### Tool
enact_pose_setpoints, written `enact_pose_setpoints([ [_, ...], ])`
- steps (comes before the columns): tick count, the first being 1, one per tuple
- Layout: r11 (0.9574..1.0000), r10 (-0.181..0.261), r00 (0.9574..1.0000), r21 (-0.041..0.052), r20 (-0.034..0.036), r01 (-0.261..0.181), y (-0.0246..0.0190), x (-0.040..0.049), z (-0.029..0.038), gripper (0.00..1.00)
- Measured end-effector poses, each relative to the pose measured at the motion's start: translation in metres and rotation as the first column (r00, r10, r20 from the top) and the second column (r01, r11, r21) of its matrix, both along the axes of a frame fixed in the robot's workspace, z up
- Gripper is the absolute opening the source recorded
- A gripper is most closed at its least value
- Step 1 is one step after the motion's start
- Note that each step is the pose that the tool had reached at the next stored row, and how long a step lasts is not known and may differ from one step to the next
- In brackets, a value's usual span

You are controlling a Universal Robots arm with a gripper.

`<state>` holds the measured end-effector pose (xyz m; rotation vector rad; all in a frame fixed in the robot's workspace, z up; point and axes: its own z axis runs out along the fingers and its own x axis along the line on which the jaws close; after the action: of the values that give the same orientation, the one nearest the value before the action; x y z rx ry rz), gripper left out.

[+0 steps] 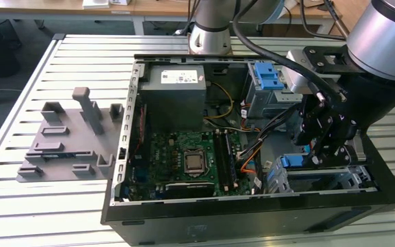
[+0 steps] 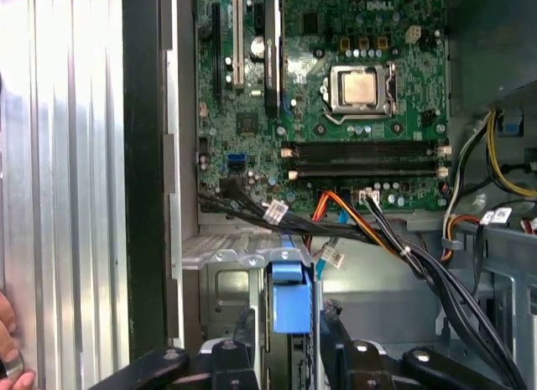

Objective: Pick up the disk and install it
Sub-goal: 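Insert the disk into the insertion slot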

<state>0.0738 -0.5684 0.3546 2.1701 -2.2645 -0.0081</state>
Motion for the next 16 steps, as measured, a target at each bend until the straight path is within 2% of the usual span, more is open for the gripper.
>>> enact_pose_setpoints([
  [4, 1.0000, 0.000, 1.0000, -0.0001, 0.0000, 0.000, 0.0000, 0.0000, 0.0000, 0.42],
  [5, 1.0000, 0.000, 1.0000, -0.0002, 0.0000, 0.000, 0.0000, 0.0000, 0.0000, 0.36],
  [8, 1.0000, 0.000, 1.0000, -0.0003, -0.0001, 0.000, 0.0000, 0.0000, 0.0000, 0.30],
  [11, 1.0000, 0.000, 1.0000, -0.0002, 0.0000, 0.000, 0.0000, 0.0000, 0.0000, 0.13],
  [16, 1.0000, 0.000, 1.0000, -0.0002, 0.0000, 0.000, 0.0000, 0.0000, -0.0001, 0.11],
])
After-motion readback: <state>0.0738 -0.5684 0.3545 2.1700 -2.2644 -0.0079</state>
